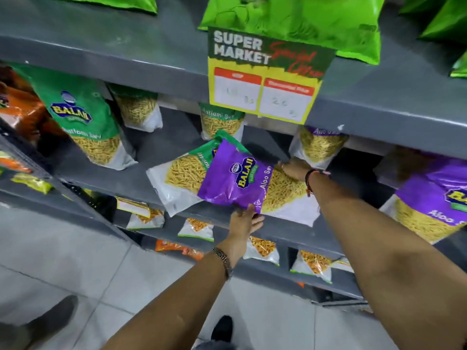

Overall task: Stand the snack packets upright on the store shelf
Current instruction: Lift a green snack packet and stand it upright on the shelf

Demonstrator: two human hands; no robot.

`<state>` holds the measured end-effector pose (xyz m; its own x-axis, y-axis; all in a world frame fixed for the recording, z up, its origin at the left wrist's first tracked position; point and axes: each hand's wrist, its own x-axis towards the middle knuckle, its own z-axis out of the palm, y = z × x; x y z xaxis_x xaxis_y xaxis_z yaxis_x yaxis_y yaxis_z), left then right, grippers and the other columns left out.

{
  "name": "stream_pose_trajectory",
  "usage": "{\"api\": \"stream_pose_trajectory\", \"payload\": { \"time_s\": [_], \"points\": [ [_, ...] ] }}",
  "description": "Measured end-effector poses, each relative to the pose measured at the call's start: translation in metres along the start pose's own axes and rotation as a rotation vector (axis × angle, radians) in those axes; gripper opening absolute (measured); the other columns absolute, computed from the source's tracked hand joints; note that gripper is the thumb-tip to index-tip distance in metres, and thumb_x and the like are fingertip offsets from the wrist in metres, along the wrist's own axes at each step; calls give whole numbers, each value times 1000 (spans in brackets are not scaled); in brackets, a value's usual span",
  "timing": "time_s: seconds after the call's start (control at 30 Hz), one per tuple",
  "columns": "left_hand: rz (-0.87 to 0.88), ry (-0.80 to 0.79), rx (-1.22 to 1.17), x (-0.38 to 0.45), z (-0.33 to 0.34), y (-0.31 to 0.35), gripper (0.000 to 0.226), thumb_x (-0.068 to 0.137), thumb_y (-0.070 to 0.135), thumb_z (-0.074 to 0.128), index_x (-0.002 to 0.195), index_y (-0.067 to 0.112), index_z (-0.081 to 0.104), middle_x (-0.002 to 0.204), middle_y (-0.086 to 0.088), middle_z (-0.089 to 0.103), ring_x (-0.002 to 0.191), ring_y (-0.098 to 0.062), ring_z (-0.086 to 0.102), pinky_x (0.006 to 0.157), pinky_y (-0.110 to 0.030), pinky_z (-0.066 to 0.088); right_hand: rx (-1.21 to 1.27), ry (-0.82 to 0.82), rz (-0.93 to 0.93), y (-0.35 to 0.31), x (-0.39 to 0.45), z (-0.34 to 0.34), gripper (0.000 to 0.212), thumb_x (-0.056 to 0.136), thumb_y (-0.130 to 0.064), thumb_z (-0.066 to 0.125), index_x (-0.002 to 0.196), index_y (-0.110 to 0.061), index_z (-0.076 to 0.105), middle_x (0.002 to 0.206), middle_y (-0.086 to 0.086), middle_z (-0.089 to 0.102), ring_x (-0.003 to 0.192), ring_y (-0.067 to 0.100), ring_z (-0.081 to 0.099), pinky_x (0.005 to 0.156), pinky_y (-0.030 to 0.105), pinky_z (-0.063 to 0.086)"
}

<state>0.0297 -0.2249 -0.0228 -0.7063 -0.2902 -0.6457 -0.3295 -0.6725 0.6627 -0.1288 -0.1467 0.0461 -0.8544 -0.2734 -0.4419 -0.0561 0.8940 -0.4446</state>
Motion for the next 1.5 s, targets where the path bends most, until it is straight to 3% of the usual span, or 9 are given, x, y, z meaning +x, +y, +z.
{"api": "stream_pose_trajectory", "payload": {
  "time_s": [0.1,0.23,0.33,0.47,0.6,0.77,1.07,1.27,1.5],
  "points": [
    [1,-20,9,-4,-6,2,19,96,17,43,78,12,41,93,-15,55,89,-30,61,88,-40,50,123,54,49,7,-2,0,44,93,-29,45,124,1,53,129,24,56,116,35,54,90,31,42],
    [33,-130,18,-4,-17,-2,17,97,24,41,97,7,45,91,-10,65,69,-19,72,59,-33,61,498,164,115,37,-20,9,20,84,-25,63,65,-17,60,60,2,69,42,5,47,46,20,37],
    [80,-162,39,-10,-18,1,19,96,30,41,94,12,46,88,-9,66,50,-11,70,48,-26,58,713,250,208,63,-48,13,35,76,-14,71,49,-19,49,25,-10,44,27,-1,38,33,15,30],
    [152,-203,180,-13,-15,12,30,94,37,44,104,10,53,101,-11,68,63,-13,70,49,-22,55,1053,247,336,91,-89,21,21,71,-19,75,59,-13,59,46,0,55,45,14,49,48,21,41],
    [227,-230,306,-17,-4,24,21,91,36,50,80,18,51,105,-12,65,69,-21,65,50,-23,56,1348,166,288,113,-120,40,12,84,-19,62,73,-15,66,55,-4,71,50,11,66,54,23,53],
    [304,-307,445,-26,12,34,24,90,36,52,73,20,47,98,-13,67,62,-20,62,47,-23,53,1450,217,374,132,-154,59,19,81,-32,64,63,-23,63,47,-6,49,49,11,39,51,24,26],
    [333,-341,527,-30,31,31,25,91,34,51,74,18,44,92,-11,64,60,-22,58,46,-24,53,1518,264,343,150,-168,61,15,83,-38,62,76,-24,63,55,-9,52,60,9,47,59,26,31],
    [421,-369,556,-21,73,51,23,93,31,47,73,20,43,83,-2,62,62,-18,59,49,-22,54,1527,451,231,144,-149,19,8,85,-13,61,78,-16,59,73,-2,61,70,10,56,65,24,44],
    [503,-336,550,4,118,60,22,94,22,45,72,22,46,88,-10,59,78,-22,57,70,-34,51,1490,656,172,142,-108,-14,31,84,8,52,64,-15,55,52,-6,61,66,11,53,82,29,49]
  ]
}}
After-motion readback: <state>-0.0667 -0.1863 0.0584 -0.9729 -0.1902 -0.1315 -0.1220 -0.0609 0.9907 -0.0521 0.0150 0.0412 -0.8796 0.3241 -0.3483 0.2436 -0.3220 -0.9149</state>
